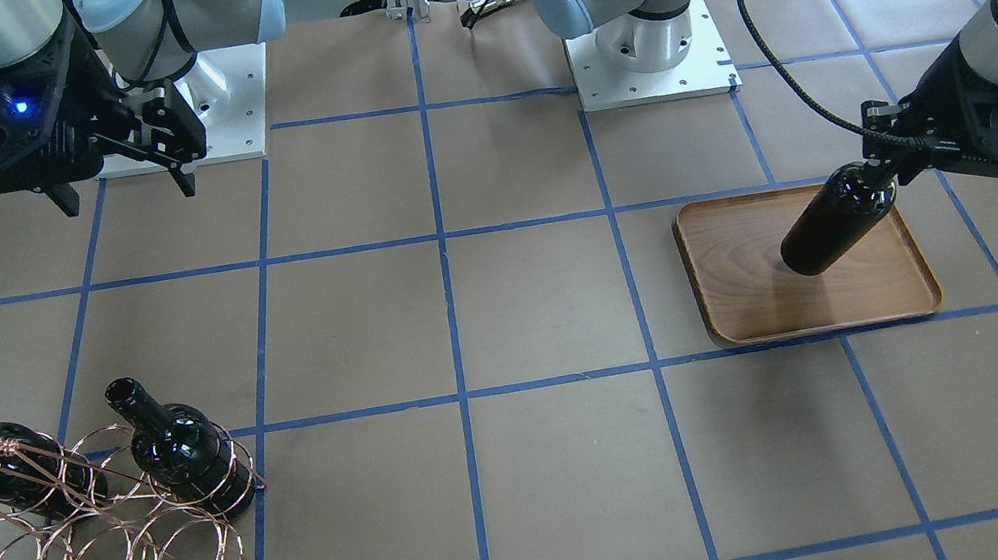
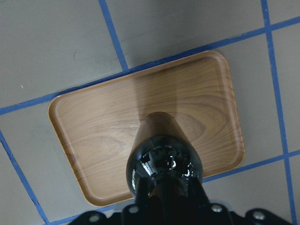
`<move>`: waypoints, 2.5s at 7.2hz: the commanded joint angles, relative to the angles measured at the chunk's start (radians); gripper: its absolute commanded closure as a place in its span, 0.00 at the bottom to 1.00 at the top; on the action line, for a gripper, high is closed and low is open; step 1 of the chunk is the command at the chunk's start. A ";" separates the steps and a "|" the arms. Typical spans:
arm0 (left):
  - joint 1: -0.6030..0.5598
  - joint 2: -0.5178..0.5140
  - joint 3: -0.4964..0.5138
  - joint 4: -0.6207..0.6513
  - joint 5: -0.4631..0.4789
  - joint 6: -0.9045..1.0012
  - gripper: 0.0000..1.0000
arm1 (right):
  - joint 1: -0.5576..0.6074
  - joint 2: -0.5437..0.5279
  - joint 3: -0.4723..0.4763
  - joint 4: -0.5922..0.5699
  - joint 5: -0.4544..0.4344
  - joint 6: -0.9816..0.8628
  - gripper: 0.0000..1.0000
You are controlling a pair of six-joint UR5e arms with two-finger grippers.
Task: Take wine from basket and place on tray
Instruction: 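Lift the bottle with the left gripper and lay it down on the wooden tray, then open the left gripper and raise it away from the tray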
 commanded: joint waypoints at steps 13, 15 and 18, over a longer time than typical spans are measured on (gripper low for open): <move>-0.298 0.083 0.082 -0.014 -0.034 -0.521 0.00 | 0.000 0.000 0.005 0.002 0.000 0.002 0.02; -0.415 0.112 0.081 -0.017 -0.035 -0.597 0.00 | 0.000 0.000 0.005 0.001 0.000 0.002 0.02; -0.459 0.155 0.082 -0.062 -0.084 -0.599 0.00 | 0.000 0.000 0.005 0.001 0.000 0.000 0.02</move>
